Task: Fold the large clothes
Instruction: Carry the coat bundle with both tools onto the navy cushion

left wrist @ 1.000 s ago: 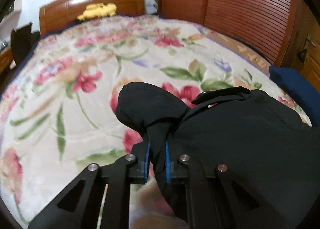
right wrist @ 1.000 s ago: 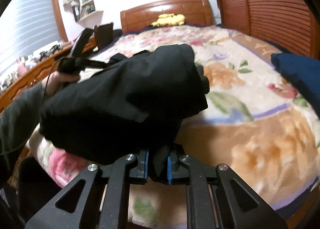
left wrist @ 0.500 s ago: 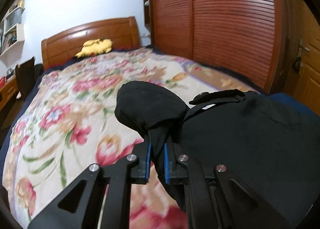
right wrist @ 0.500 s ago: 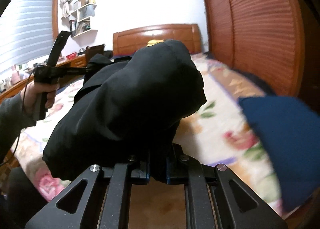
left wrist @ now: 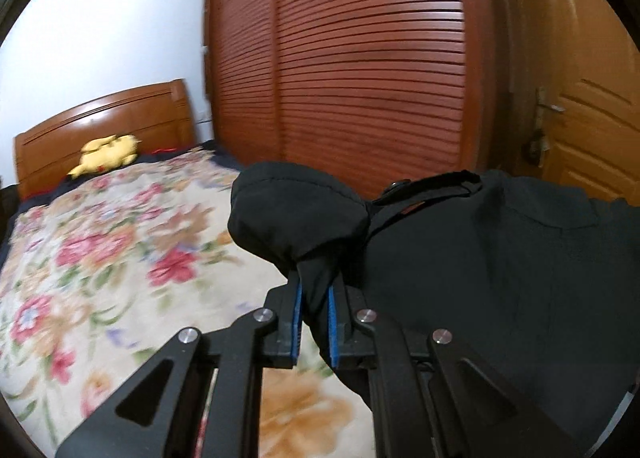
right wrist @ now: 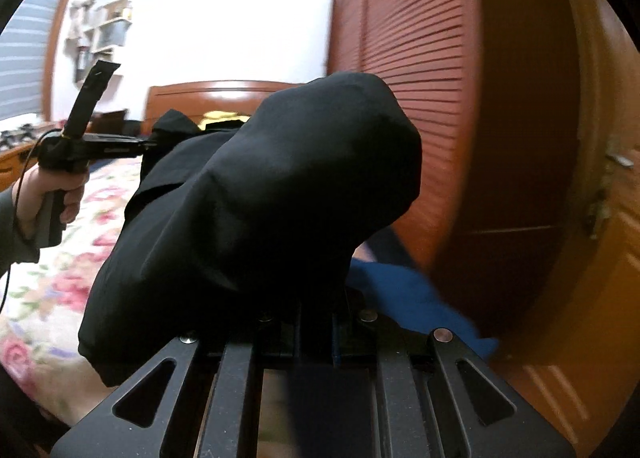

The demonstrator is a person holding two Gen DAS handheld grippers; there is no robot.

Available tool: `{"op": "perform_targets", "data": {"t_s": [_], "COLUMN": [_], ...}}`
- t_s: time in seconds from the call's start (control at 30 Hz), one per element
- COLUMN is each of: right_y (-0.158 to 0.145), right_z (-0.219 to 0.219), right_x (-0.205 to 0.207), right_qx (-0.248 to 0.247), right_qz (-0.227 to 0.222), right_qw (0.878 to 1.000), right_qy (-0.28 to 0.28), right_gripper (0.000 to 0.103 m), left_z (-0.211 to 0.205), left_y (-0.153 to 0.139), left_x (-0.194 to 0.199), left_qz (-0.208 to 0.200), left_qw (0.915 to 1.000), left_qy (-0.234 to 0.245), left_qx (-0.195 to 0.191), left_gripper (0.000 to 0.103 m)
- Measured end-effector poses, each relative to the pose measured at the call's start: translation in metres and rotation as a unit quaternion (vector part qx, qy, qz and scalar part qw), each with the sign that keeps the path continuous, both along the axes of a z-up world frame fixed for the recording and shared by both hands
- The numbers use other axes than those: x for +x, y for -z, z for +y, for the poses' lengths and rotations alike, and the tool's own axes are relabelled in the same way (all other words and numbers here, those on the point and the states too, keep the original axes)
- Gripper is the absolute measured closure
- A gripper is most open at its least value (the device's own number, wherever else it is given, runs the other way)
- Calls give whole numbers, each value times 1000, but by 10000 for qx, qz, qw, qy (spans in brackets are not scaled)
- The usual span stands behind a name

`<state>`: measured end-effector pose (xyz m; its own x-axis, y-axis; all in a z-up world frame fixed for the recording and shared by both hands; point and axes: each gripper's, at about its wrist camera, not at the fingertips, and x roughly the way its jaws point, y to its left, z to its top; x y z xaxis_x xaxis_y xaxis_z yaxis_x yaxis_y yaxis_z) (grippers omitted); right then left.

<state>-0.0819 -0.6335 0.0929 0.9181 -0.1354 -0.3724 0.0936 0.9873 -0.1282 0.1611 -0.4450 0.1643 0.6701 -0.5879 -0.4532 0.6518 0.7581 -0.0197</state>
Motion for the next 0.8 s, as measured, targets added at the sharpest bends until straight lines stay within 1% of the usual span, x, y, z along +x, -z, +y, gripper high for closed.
{"op": "perform_targets", "data": {"t_s": [0.13,0.23,0.33,0.4,0.47,0.5,0.53,0.57,0.6,0.63,0.67,0.7,0.73,0.8], "right_y": [-2,5,22,42,56,62,65,67,67,64,60,55,51,40], "right_z": [-39,-67,-97,-114,-128,-133,-136,-137,-138,-143,-144,-147,-148,-152], "right_x": [-14,-22,-30,-26,-23,-24,-26,-27,-29,-39,-48,-54,-60,-65], "right_qx": [-107,-116,-8,79,242,312,345,382,413,463,576,650,649,468], "right_qz": [40,138,321,559,672,691,678,661,648,551,368,279,231,197], "right_qw": [9988,9965,9935,9905,9886,9872,9865,9853,9840,9827,9812,9804,9797,9797], "right_qy": [474,819,1090,1255,1329,1401,1452,1531,1609,1705,1804,1840,1880,1939], "right_gripper": [96,96,96,96,93,91,87,80,78,71,60,56,53,53], "left_z": [-60,-96,-138,-148,-151,-152,-150,-150,-150,-150,-148,-148,-145,-135], "left_y": [7,16,39,51,62,64,66,67,68,69,68,68,66,60], "left_x": [-4,-15,-18,-19,-18,-19,-19,-19,-19,-21,-24,-25,-30,-42], "left_qz": [92,190,284,313,433,477,536,559,573,588,587,562,494,299], "left_qw": [9990,9977,9958,9955,9956,9956,9950,9945,9941,9935,9926,9921,9918,9918], "left_qy": [411,629,860,867,778,743,752,762,759,760,797,840,883,985], "left_qx": [-118,-182,116,235,292,327,371,441,521,616,700,747,785,759], "left_gripper": [97,97,96,96,94,93,92,90,90,87,83,80,74,70]}}
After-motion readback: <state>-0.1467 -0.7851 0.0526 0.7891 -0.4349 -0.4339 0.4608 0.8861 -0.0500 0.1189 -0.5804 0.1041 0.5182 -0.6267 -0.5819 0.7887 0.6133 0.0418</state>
